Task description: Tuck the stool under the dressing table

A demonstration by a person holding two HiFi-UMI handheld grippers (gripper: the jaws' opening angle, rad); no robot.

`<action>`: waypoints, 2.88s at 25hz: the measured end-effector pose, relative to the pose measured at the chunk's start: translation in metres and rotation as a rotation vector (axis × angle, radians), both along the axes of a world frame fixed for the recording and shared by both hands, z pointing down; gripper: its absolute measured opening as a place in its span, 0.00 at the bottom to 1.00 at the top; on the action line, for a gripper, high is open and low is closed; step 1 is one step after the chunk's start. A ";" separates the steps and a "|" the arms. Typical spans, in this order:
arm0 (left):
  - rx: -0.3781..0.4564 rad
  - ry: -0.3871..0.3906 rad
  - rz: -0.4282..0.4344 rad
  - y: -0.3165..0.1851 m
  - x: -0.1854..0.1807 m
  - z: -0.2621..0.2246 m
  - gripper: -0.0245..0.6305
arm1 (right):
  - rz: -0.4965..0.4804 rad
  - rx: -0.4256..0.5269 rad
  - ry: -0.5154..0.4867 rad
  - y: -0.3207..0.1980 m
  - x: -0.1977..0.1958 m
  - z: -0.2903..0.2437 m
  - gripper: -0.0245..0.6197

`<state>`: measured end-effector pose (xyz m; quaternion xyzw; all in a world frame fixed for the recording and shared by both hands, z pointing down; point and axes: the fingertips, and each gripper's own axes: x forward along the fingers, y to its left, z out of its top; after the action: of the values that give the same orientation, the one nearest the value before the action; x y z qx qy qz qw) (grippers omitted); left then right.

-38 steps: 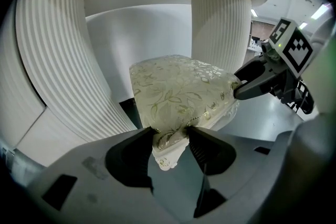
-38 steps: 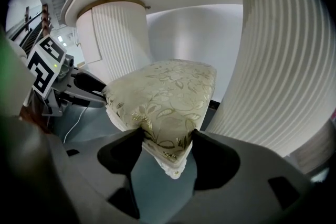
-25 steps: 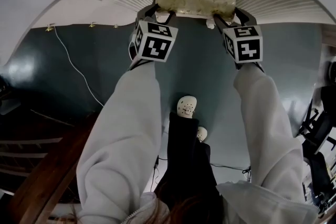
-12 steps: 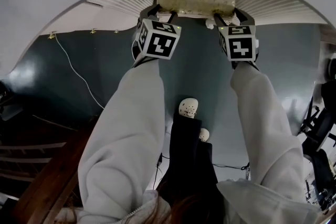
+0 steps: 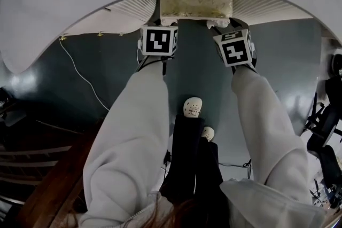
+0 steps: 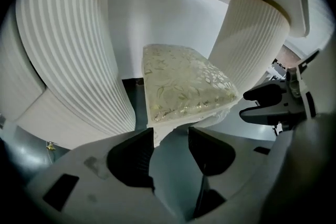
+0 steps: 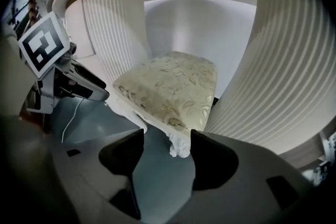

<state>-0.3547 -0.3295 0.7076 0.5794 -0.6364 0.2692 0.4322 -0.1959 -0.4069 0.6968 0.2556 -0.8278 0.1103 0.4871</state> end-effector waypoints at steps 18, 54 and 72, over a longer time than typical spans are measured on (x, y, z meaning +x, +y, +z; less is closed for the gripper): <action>0.090 0.136 0.049 0.044 0.109 -0.065 0.10 | 0.053 -0.042 -0.064 0.066 0.083 -0.067 0.13; 0.721 -0.020 0.148 0.119 0.225 -0.449 0.06 | 0.062 0.234 -0.633 0.158 0.145 -0.456 0.12; 0.830 -0.094 0.092 0.189 0.225 -0.540 0.06 | 0.197 0.270 -0.784 0.197 0.201 -0.559 0.12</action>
<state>-0.1298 -0.1402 0.1672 0.7194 -0.6832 0.0351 0.1201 0.0055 -0.2095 0.1379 0.3334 -0.9291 0.1360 0.0847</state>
